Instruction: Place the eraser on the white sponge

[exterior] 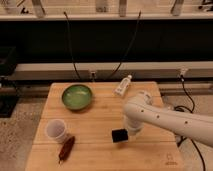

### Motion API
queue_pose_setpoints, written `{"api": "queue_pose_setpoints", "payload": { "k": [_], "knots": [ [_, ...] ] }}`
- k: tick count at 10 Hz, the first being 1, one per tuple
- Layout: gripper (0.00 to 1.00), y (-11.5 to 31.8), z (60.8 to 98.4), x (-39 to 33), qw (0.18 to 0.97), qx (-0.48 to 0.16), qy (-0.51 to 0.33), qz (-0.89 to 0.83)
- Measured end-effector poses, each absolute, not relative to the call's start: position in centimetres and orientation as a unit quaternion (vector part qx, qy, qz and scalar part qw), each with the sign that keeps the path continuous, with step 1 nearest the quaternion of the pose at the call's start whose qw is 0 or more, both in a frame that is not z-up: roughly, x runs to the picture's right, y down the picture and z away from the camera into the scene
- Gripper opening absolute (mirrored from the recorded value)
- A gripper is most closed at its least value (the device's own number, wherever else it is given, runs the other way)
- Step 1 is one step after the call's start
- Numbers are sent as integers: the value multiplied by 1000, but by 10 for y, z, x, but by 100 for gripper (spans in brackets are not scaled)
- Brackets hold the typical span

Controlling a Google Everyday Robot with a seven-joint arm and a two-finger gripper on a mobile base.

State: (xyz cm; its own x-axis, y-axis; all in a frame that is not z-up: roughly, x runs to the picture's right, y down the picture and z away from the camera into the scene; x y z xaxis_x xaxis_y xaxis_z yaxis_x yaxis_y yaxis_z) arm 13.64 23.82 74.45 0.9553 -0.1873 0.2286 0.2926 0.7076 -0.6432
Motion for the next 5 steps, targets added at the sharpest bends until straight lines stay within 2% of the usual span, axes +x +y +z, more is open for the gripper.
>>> {"api": "queue_pose_setpoints", "payload": {
  "k": [5],
  "knots": [
    [1,218,752,141,920,-361,-68,-134]
  ]
}}
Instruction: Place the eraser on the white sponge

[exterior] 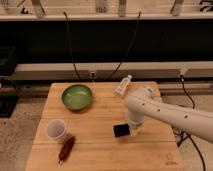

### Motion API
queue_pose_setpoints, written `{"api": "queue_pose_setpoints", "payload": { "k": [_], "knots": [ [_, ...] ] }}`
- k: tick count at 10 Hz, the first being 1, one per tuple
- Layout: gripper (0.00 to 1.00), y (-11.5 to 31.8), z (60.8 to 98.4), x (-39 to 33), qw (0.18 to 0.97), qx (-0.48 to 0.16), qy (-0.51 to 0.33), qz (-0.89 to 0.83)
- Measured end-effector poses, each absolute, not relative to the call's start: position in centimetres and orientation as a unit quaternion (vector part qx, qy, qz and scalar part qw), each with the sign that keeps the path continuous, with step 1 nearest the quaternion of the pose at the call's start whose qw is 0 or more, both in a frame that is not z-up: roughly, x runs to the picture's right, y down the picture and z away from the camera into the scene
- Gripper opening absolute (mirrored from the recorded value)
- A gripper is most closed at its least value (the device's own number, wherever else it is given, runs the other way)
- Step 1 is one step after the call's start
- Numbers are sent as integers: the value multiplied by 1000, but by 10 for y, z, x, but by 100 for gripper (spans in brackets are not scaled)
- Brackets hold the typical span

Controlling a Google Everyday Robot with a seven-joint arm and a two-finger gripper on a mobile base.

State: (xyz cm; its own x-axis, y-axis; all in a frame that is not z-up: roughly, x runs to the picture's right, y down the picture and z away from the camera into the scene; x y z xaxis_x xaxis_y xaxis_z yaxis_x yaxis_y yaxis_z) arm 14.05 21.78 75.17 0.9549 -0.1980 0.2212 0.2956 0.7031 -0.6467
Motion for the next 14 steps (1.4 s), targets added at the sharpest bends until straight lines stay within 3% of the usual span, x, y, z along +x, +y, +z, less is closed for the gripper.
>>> {"api": "queue_pose_setpoints", "payload": {
  "k": [14],
  "knots": [
    [1,162,774,117,921,-349,-56,-163]
  ]
}}
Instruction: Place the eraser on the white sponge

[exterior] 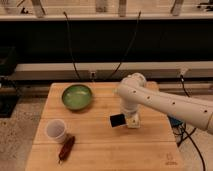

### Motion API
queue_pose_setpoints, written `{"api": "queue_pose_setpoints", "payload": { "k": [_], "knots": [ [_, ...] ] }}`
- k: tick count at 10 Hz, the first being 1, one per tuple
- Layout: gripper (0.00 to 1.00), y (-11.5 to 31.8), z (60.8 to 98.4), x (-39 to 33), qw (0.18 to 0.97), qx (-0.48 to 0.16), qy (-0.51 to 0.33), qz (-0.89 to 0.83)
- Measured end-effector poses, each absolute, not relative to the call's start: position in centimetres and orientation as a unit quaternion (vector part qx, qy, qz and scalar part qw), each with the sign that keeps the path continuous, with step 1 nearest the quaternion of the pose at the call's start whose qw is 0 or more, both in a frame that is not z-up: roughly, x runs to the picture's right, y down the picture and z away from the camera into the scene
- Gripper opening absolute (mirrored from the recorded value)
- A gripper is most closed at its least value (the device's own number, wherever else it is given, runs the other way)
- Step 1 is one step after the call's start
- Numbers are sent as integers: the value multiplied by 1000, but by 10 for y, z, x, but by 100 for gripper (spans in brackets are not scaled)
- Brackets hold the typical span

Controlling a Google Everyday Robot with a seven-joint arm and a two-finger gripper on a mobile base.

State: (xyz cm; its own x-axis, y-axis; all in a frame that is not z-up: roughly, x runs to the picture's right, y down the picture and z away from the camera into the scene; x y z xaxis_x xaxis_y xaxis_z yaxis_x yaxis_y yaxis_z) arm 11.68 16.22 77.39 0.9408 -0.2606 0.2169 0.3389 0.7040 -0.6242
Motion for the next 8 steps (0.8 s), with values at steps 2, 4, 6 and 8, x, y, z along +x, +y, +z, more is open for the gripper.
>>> {"api": "queue_pose_setpoints", "payload": {
  "k": [2,4,6,8],
  "knots": [
    [1,156,784,121,922,-349,-55,-157],
    [1,153,786,120,922,-350,-53,-157],
    [1,148,793,122,923,-351,-52,-152],
    [1,147,798,131,924,-351,-51,-143]
  ]
}}
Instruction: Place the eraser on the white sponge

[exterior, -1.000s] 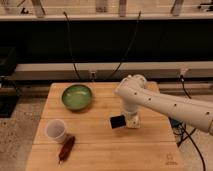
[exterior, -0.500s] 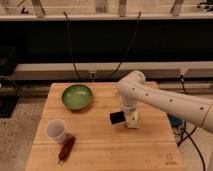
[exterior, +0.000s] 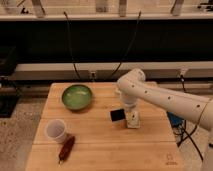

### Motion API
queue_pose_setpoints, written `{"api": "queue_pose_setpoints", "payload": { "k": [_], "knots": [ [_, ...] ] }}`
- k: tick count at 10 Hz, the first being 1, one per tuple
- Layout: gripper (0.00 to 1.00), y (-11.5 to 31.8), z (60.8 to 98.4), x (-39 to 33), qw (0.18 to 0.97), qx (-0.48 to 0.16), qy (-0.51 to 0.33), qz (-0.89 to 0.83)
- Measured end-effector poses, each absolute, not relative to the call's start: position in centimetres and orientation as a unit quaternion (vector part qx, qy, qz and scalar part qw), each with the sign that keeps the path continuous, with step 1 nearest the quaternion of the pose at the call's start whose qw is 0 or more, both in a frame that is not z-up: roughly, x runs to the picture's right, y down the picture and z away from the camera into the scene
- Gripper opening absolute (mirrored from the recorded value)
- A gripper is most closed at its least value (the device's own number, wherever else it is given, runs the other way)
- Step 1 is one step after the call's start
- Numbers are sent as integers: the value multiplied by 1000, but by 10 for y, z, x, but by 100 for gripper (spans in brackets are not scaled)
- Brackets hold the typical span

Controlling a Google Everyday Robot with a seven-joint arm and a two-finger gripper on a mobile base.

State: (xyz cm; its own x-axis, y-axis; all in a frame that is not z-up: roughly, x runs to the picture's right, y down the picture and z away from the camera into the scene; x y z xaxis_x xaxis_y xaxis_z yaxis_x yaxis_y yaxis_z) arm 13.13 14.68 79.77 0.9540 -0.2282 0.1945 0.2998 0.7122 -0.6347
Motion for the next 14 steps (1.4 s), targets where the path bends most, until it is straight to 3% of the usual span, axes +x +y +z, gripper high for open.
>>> {"api": "queue_pose_setpoints", "payload": {
  "k": [11,14],
  "knots": [
    [2,152,811,178,928,-354,-47,-104],
    [28,151,809,186,927,-358,-45,-101]
  ]
}}
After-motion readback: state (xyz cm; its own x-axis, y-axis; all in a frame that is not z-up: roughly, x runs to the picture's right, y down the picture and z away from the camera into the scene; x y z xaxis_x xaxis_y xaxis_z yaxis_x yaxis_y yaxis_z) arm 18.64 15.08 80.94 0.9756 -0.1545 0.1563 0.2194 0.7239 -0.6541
